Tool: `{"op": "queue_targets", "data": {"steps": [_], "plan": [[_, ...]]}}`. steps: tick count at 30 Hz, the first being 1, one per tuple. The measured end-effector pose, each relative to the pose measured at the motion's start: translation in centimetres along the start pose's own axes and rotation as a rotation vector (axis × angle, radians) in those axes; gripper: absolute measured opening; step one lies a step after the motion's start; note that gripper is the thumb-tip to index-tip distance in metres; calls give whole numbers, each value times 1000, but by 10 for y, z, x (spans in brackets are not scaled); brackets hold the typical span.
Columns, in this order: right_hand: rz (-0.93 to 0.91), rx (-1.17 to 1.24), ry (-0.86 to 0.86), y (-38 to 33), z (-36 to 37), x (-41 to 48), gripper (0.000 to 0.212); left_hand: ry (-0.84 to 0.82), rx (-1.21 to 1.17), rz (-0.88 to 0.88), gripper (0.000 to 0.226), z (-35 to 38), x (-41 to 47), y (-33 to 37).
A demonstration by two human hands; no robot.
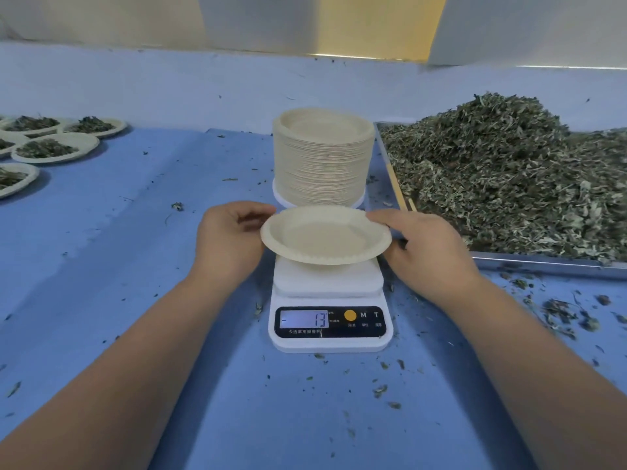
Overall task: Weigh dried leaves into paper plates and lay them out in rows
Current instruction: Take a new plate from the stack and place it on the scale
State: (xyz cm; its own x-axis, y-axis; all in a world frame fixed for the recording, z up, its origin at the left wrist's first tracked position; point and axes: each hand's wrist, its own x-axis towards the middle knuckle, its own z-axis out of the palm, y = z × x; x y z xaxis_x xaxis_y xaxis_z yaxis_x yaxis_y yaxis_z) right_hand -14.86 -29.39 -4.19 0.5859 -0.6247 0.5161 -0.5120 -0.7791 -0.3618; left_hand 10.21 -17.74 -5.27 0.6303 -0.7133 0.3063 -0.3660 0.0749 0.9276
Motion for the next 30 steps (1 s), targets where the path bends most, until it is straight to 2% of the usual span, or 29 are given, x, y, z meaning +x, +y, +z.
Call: {"op": "queue_targets", "data": {"steps": [3, 5, 10, 15, 21, 25, 27, 30], "plan": [[-15, 6, 32, 0, 2, -3, 36, -12, 152, 3, 19, -3, 2, -10], [-7, -22, 28, 1, 2, -2, 40, -7, 194, -29, 23, -5, 4, -18], [57, -80, -10, 1, 0, 0, 60, 18, 153, -110, 35, -6, 7, -25], [17, -282, 20, 3, -2, -2, 61, 63, 100, -118, 40, -7, 5, -22], [243, -90, -54, 8, -7, 4, 60, 88, -66, -130, 40, -8, 7, -19], [296, 74, -234, 8, -22, 8, 71, 83, -134, -155, 34, -9, 9, -21], [362, 204, -238, 10, -25, 16, 61, 94, -162, -170, 32, -10, 10, -22], [492, 284, -7, 17, -21, 42, 29, 135, -196, -196, 20, -10, 21, -15]]}}
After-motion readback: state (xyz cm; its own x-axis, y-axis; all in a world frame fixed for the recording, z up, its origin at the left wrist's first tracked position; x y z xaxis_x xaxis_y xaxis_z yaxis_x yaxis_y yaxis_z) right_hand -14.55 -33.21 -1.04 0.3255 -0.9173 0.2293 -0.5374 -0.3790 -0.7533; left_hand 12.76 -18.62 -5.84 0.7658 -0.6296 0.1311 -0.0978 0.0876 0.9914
